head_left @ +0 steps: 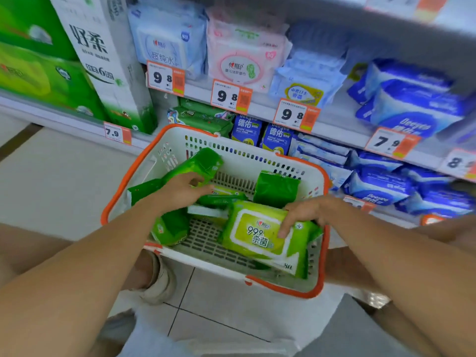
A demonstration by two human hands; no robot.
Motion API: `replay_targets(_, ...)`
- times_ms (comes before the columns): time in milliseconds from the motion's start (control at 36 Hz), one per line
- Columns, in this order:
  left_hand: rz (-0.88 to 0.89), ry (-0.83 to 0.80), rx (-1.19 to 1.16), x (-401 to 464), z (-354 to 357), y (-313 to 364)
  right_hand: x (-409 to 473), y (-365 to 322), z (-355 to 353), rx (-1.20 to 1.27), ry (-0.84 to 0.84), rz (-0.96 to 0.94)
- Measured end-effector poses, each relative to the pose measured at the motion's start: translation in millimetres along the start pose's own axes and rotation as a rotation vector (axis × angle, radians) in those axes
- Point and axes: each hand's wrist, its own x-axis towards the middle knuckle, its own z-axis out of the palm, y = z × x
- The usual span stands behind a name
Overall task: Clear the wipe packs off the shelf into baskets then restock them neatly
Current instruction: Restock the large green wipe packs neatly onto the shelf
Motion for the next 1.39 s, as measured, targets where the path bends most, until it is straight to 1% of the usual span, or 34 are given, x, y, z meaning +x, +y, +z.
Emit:
replay_targets(28,-0.007,-0.034,-0.142,-6,-2,13,-18,2,-9,0.079,-0.024,-0.04)
replay_targets(56,-0.009,-0.105,-0.266,-13,-3,29,-36,-1,-16,0.138,-0.044,-0.092)
replay_targets(111,0.004,-0.282,-0.449,-27,-7,60,-68,-15,-30,0.206,-0.032,-0.203)
replay_targets(139,0.015,-0.315,-0.508,-31,-10,74,-85,-25,-34,0.228,-0.011,-0.264)
replay_targets(194,0.077,-0.287,-0.593,-39,-17,98,-113,-45,-43,0.264,0.035,-0.397)
replay_targets(250,0.183,-0.197,-0.662,-46,-28,115,-138,-61,-48,0.311,0.142,-0.502)
replay_targets(306,0.25,-0.113,-0.724,-55,-40,131,-155,-70,-55,0.372,0.217,-0.564)
replay_targets(361,0.325,-0.091,-0.758,-60,-50,140,-169,-79,-58,0.313,0.273,-0.572)
replay_targets(417,0.365,-0.087,-0.762,-62,-57,147,-179,-85,-62,0.263,0.315,-0.569)
replay_targets(639,0.403,-0.05,-0.793,-73,-69,168,-212,-93,-70,0.28,0.373,-0.6)
replay_targets(694,0.422,-0.011,-0.767,-76,-78,176,-225,-99,-72,0.243,0.382,-0.615)
replay_targets(750,0.468,0.009,-0.767,-78,-89,190,-243,-108,-77,0.132,0.404,-0.652)
replay_targets(861,0.584,0.052,-0.769,-85,-120,224,-285,-141,-97,-0.313,0.492,-0.701)
replay_targets(917,0.64,0.088,-0.745,-86,-138,241,-296,-161,-114,-0.454,0.557,-0.713)
replay_targets(972,0.697,0.147,-0.724,-84,-155,259,-306,-178,-131,-0.505,0.649,-0.754)
replay_targets(1083,0.849,0.285,-0.695,-76,-186,296,-330,-204,-173,-0.51,0.829,-0.834)
replay_targets(1139,0.911,0.417,-0.631,-64,-203,310,-337,-218,-190,-0.53,0.954,-0.861)
replay_targets(1194,0.918,0.601,-0.461,-43,-221,318,-334,-232,-206,-0.52,1.067,-0.873)
replay_targets(1222,0.877,0.684,-0.358,-27,-229,317,-330,-239,-213,-0.516,1.119,-0.872)
replay_targets(1250,0.789,0.735,-0.24,-11,-236,313,-323,-246,-223,-0.531,1.185,-0.85)
replay_targets(1278,0.691,0.748,-0.095,4,-240,308,-315,-253,-232,-0.583,1.264,-0.811)
replay_targets(1306,0.608,0.707,0.087,20,-241,301,-306,-259,-242,-0.654,1.33,-0.759)
replay_targets(1333,0.538,0.633,0.301,35,-240,295,-294,-265,-253,-0.734,1.367,-0.701)
replay_targets(1361,0.474,0.565,0.517,45,-237,289,-281,-270,-266,-0.797,1.372,-0.629)
replay_targets(1389,0.418,0.535,0.692,54,-235,286,-270,-273,-278,-0.831,1.348,-0.545)
